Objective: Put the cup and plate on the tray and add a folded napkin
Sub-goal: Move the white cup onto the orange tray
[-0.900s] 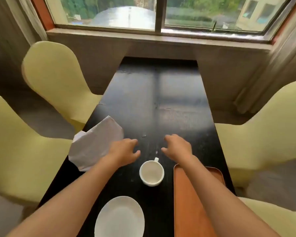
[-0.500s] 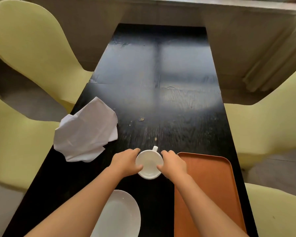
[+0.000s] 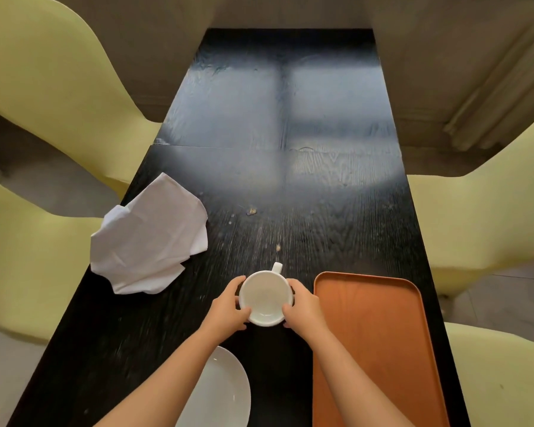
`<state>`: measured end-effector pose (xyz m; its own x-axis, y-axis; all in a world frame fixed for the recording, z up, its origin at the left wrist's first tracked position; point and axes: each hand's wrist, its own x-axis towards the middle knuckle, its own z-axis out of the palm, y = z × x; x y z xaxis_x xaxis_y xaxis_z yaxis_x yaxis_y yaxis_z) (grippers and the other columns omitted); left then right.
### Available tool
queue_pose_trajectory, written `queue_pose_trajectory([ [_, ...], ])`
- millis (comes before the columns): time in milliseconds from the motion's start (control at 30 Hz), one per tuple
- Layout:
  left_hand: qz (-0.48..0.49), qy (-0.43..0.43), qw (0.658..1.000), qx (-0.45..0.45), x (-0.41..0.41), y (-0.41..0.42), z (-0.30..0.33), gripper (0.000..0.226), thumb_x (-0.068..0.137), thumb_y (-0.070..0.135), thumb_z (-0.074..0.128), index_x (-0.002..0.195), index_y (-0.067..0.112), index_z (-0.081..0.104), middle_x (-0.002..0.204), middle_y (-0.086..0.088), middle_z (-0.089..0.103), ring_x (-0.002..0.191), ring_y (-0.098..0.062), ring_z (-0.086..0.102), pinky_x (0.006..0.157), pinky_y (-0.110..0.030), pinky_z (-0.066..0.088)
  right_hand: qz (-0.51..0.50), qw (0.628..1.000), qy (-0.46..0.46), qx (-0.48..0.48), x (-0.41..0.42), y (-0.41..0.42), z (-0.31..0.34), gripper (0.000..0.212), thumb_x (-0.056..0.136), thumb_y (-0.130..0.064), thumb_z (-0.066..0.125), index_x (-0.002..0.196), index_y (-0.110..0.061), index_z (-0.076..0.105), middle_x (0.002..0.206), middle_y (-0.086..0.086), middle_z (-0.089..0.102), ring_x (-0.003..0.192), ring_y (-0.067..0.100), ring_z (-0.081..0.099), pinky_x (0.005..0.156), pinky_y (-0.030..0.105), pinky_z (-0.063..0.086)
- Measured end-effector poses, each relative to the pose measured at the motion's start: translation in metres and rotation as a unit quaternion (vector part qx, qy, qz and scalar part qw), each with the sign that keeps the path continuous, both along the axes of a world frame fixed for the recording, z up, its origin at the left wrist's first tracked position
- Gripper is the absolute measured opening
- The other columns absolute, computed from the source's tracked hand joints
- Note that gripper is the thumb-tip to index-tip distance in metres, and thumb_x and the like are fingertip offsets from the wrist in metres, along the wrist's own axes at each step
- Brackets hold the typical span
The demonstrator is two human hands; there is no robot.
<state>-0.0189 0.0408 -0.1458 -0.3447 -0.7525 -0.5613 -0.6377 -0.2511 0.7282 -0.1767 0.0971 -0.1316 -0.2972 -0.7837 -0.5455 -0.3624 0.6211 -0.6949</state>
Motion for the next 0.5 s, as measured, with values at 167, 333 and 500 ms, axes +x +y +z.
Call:
queue_pose_trajectory([
  [167, 0.076, 0.060, 0.995, 0.010, -0.009, 0.012, 0.010, 0.058, 0.084, 0.010, 0.061, 0.133, 0.025, 0.036, 0.111, -0.003, 0.063, 0.092, -0.014, 0.065, 0.068, -0.026, 0.057, -0.094, 0.992, -0.062, -0.058, -0.015, 0.016, 0.001, 0.046, 0.079, -0.001, 0.049, 0.117, -0.026, 0.056, 0.086, -0.003, 0.062, 0.080, 0.015, 0.063, 0.058, 0.033, 0.060],
  [333, 0.068, 0.114, 0.990, -0.043, -0.040, 0.022, 0.028, 0.033, 0.083, 0.024, 0.069, 0.110, 0.035, 0.055, 0.107, 0.010, 0.065, 0.092, -0.007, 0.065, 0.066, -0.021, 0.057, -0.175, 0.973, -0.087, -0.122, -0.043, 0.044, 0.005, 0.050, 0.078, -0.004, 0.056, 0.109, -0.043, 0.051, 0.090, -0.008, 0.063, 0.080, 0.011, 0.065, 0.053, 0.030, 0.058],
  [500, 0.028, 0.133, 0.988, -0.074, -0.082, 0.031, 0.025, 0.033, 0.084, 0.028, 0.067, 0.113, 0.039, 0.059, 0.105, 0.018, 0.066, 0.085, -0.002, 0.066, 0.067, -0.022, 0.058, -0.204, 0.967, -0.046, -0.148, -0.078, 0.066, -0.002, 0.052, 0.078, -0.008, 0.061, 0.100, -0.053, 0.049, 0.094, -0.016, 0.064, 0.087, 0.010, 0.064, 0.065, 0.042, 0.059],
])
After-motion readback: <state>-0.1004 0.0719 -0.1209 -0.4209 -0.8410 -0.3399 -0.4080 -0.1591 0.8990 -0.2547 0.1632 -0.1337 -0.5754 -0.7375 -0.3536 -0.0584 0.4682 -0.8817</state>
